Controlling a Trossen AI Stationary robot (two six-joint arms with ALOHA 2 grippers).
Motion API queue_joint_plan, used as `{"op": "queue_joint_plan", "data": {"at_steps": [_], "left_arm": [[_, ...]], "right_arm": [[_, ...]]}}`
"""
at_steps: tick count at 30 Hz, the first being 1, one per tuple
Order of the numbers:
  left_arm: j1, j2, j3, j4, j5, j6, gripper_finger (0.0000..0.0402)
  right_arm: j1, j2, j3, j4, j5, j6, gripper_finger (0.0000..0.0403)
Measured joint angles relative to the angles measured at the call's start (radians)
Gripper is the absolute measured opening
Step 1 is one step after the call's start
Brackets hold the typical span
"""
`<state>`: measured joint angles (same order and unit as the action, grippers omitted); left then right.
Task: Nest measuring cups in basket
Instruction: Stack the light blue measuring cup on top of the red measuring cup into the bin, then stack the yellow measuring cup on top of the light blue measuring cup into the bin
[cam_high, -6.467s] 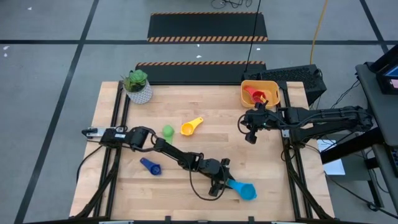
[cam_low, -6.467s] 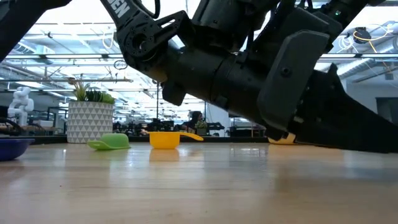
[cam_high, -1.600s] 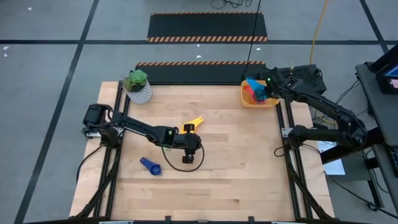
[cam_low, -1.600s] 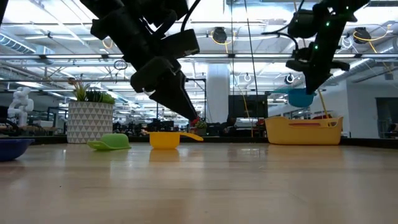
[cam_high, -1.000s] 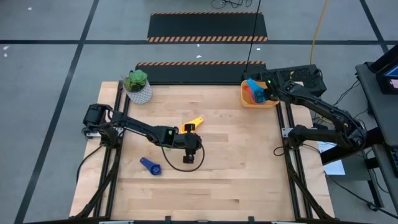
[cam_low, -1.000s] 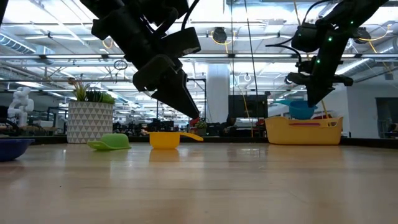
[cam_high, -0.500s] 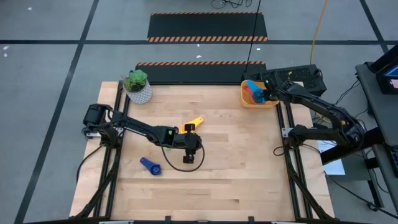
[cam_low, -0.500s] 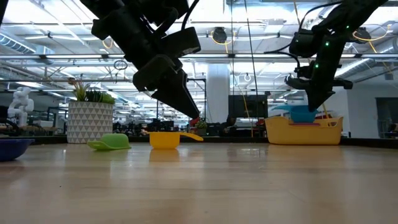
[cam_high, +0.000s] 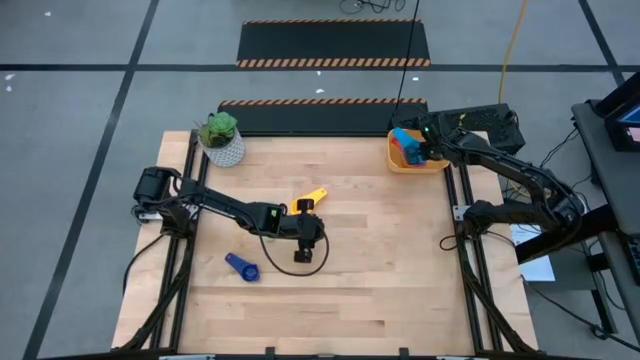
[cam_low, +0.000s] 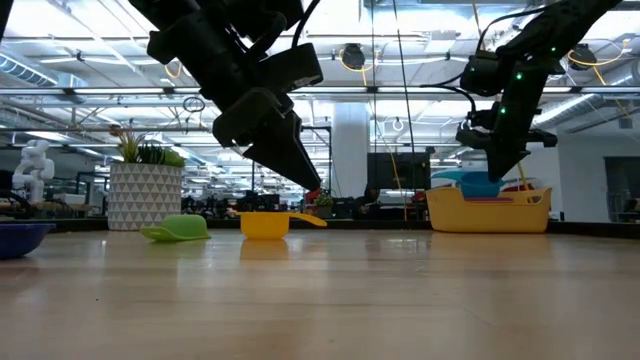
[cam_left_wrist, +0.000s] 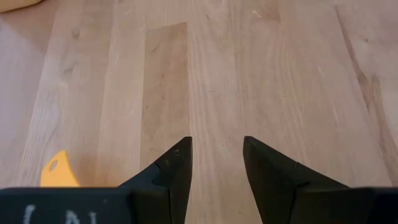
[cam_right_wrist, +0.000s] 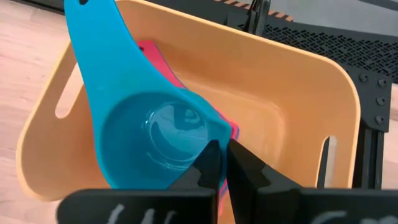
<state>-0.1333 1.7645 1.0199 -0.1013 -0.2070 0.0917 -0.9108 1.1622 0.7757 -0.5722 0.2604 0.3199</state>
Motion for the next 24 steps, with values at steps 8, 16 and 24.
{"op": "queue_joint_plan", "data": {"at_steps": [8,16,24], "left_arm": [[0.000,0.000,0.000,0.000,0.000,0.000,0.0145],[0.000,0.000,0.000,0.000,0.000,0.001,0.0145],[0.000,0.000,0.000,0.000,0.000,0.008,0.0145]], "right_arm": [[0.000,0.000,0.000,-0.001,0.000,-0.007,0.0005],[0.000,0.000,0.000,-0.001,0.032,-0.007,0.0072],[0.002,-0.007,0.000,0.010,0.028,0.008,0.0137]]}}
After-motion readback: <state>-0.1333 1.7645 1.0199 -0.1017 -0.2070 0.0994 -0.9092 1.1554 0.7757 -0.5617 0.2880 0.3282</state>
